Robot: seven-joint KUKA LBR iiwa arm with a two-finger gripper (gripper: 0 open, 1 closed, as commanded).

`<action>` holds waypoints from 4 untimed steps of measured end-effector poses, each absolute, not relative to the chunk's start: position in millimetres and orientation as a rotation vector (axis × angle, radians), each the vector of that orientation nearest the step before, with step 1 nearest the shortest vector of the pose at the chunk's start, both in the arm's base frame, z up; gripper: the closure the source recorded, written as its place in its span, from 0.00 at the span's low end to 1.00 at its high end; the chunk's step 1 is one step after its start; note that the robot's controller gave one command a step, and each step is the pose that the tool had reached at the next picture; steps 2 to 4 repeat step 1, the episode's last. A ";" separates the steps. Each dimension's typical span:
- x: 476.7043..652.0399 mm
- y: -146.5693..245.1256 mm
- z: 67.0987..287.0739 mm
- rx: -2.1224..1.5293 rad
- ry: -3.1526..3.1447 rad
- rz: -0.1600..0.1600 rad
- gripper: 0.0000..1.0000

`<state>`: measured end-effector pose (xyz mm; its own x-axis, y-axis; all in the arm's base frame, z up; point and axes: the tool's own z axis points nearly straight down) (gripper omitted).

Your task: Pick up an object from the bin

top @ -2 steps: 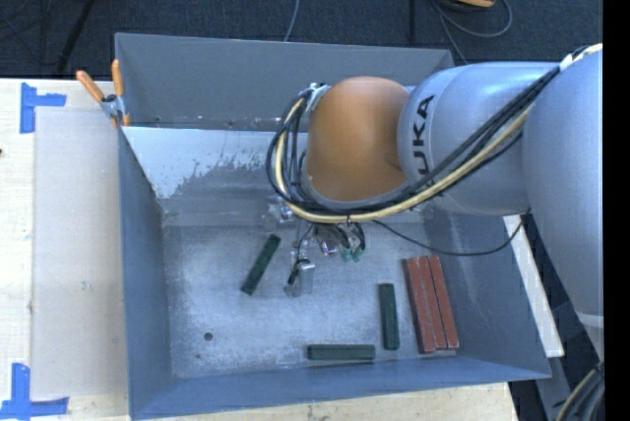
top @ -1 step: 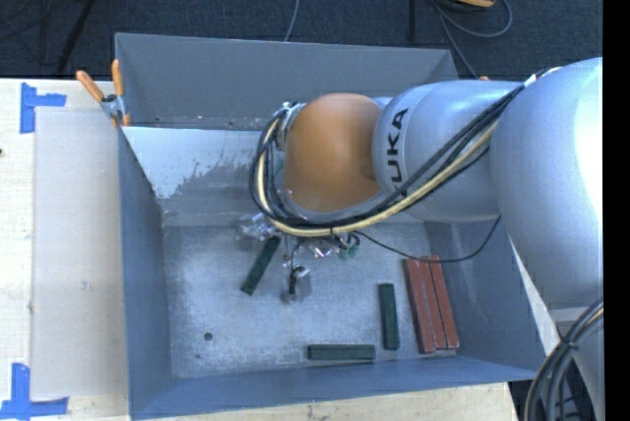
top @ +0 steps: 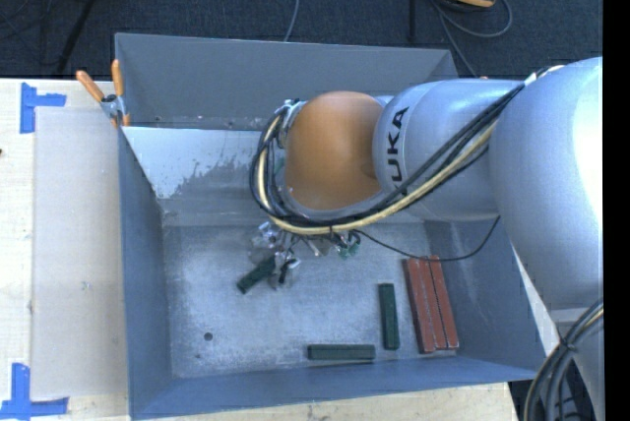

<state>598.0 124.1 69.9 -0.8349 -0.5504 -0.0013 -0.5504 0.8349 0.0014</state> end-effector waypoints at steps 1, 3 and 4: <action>575.7 106.9 316.2 -0.913 2.994 -0.002 1.00; 575.7 106.9 316.2 -0.913 2.994 -0.002 1.00; 575.7 106.9 316.2 -0.913 2.994 -0.002 1.00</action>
Offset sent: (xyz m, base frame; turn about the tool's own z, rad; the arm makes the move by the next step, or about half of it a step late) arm -0.0239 -0.0179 0.2414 -0.0121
